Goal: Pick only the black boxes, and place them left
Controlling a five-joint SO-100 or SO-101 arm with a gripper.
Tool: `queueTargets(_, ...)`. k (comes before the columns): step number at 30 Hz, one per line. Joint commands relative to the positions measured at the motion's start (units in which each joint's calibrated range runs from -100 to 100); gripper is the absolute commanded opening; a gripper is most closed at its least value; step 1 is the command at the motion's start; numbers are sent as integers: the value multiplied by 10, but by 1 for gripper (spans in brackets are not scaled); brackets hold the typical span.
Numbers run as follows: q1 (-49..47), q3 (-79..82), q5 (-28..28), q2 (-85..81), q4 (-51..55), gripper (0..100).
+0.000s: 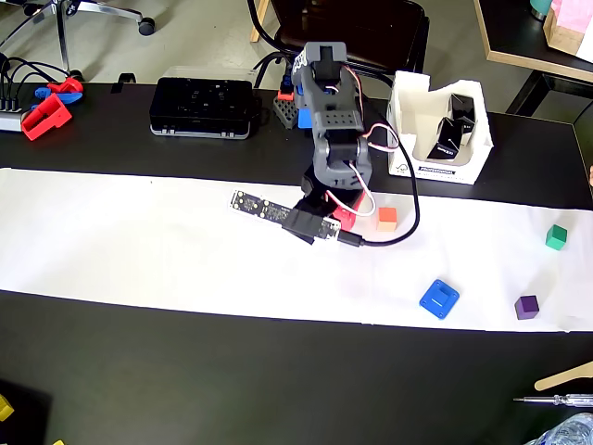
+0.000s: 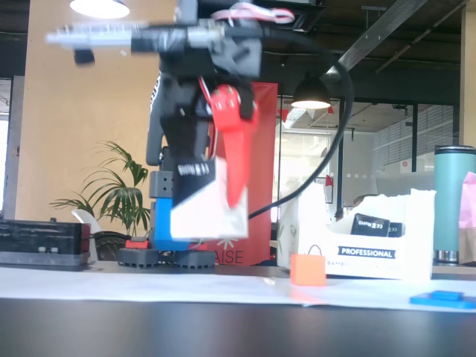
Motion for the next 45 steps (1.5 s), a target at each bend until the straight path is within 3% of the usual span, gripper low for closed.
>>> queueTargets(1, 33, 37, 56, -181, 7, 10)
queueTargets(12, 74, 56, 134, -327, 7, 10)
queueTargets(23, 48, 75, 132, -458, 7, 10)
queueTargets(29, -45, 163, 117, -539, 7, 10)
queueTargets(45, -508, 233, -81, -595, 6, 10)
